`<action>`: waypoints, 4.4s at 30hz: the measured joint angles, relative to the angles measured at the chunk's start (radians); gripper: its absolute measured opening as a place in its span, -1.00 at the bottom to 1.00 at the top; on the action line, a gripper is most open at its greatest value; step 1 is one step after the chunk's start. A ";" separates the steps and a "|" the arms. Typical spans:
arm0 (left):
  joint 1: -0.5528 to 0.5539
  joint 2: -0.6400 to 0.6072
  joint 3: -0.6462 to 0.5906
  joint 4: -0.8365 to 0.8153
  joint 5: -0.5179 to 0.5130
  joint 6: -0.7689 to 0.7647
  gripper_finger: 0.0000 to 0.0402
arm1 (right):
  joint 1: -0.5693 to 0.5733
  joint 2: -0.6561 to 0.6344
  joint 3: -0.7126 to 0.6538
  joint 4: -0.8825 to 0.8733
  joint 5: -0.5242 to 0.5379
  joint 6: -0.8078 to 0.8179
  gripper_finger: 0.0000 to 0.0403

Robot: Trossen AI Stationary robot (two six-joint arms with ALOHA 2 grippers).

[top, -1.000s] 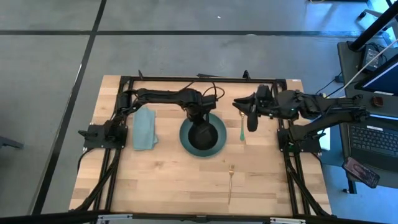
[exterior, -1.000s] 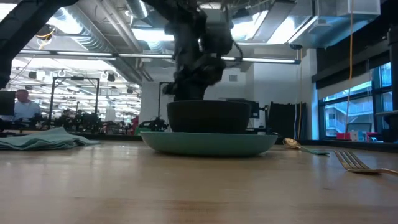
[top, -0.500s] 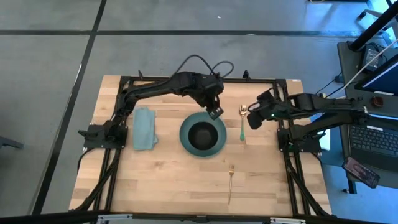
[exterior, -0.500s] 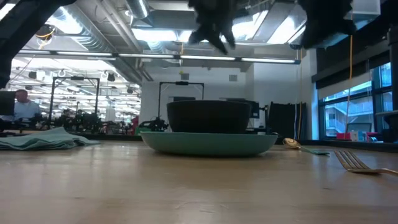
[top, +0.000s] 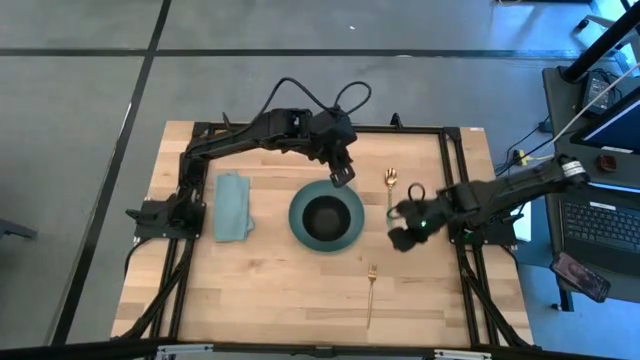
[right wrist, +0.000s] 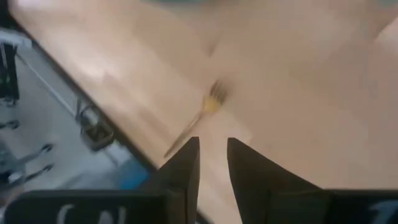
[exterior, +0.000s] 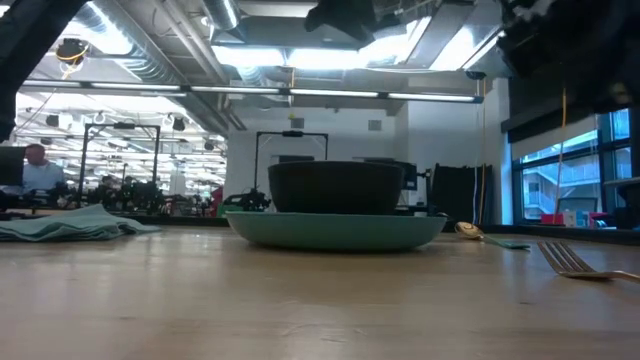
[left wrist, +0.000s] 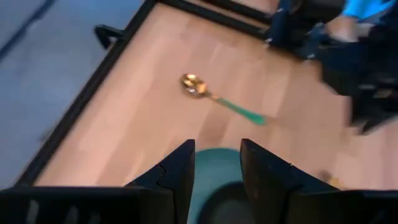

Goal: Set table place
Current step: Put the gold fork on the right side of the green plate

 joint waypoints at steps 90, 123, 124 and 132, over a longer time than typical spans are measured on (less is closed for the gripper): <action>-0.071 -0.004 0.000 -0.042 -0.045 0.044 -0.40 | 0.292 0.640 0.105 0.416 0.069 0.560 -0.58; -0.089 -0.004 0.000 -0.096 -0.067 0.052 -0.40 | 0.270 0.683 0.107 0.503 0.104 0.586 -0.58; -0.089 -0.004 0.000 -0.096 -0.067 0.052 -0.40 | 0.269 0.683 0.107 0.512 0.110 0.586 -0.58; -0.089 -0.004 0.000 -0.096 -0.067 0.052 -0.40 | 0.264 0.683 0.107 0.509 0.126 0.585 -0.58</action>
